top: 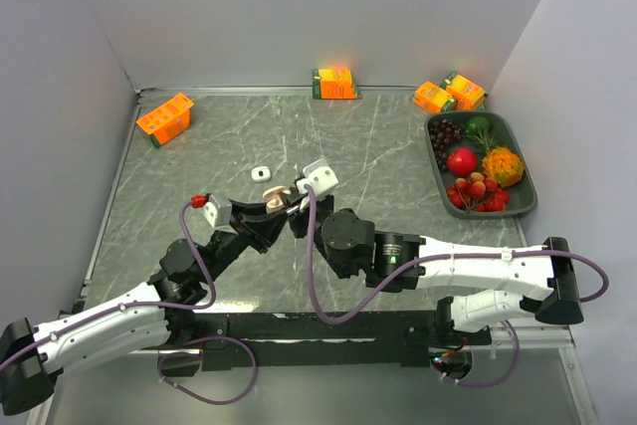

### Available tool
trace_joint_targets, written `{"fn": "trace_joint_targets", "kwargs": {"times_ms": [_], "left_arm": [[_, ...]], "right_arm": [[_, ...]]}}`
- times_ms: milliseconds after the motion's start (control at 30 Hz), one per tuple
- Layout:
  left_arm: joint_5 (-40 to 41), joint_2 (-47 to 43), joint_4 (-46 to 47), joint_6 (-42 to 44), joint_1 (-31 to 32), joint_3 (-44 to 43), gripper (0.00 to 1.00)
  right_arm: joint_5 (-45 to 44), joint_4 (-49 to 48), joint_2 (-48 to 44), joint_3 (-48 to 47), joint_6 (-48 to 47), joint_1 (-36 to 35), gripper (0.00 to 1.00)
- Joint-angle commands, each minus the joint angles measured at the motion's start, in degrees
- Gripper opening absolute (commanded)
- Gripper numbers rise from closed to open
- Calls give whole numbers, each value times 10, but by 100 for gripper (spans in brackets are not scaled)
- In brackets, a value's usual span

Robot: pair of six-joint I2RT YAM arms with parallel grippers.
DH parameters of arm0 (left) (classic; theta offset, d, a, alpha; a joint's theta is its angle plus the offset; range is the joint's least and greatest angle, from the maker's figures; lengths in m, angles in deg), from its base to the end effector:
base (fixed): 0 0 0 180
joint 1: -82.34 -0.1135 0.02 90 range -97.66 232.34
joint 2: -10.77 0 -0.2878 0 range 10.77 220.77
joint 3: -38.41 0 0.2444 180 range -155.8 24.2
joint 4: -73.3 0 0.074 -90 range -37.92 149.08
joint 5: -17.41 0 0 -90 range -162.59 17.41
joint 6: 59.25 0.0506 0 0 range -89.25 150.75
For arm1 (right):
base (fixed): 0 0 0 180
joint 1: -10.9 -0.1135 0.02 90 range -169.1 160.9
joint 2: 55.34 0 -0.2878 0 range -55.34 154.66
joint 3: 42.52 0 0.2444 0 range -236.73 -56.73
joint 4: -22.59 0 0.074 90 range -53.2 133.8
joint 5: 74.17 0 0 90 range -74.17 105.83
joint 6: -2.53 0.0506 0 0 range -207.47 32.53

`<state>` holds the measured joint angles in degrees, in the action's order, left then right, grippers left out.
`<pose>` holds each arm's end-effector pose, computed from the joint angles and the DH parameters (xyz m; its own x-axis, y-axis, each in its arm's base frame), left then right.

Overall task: Insert the wireless bluetooth earbuds into the charging case
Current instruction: Place the earbud in the charging case.

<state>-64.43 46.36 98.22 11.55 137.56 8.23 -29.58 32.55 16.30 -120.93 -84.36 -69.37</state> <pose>0.0893 -0.1160 0.2994 -0.0624 -0.4809 -0.8746 0.7584 0.5468 -0.3548 0.0831 0.2713 0.4094 -0.0404 -0.0103 -0.9991 -0.5704 0.8212 0.0146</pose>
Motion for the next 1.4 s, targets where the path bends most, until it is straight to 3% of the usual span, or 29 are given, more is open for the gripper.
{"fn": "trace_joint_targets", "kwargs": {"times_ms": [0,567,1267,1367], "left_arm": [[-13,-9,21,-3,1,0,1],[-18,-20,5,0,1,3,1],[-12,-21,16,8,1,6,1],[-12,-21,16,9,1,8,1]], "right_arm": [[-6,3,10,-29,-7,-4,0],[-14,-4,15,-18,-73,-3,0],[57,82,23,-47,-36,-9,0],[55,93,20,-51,-32,-8,14]]}}
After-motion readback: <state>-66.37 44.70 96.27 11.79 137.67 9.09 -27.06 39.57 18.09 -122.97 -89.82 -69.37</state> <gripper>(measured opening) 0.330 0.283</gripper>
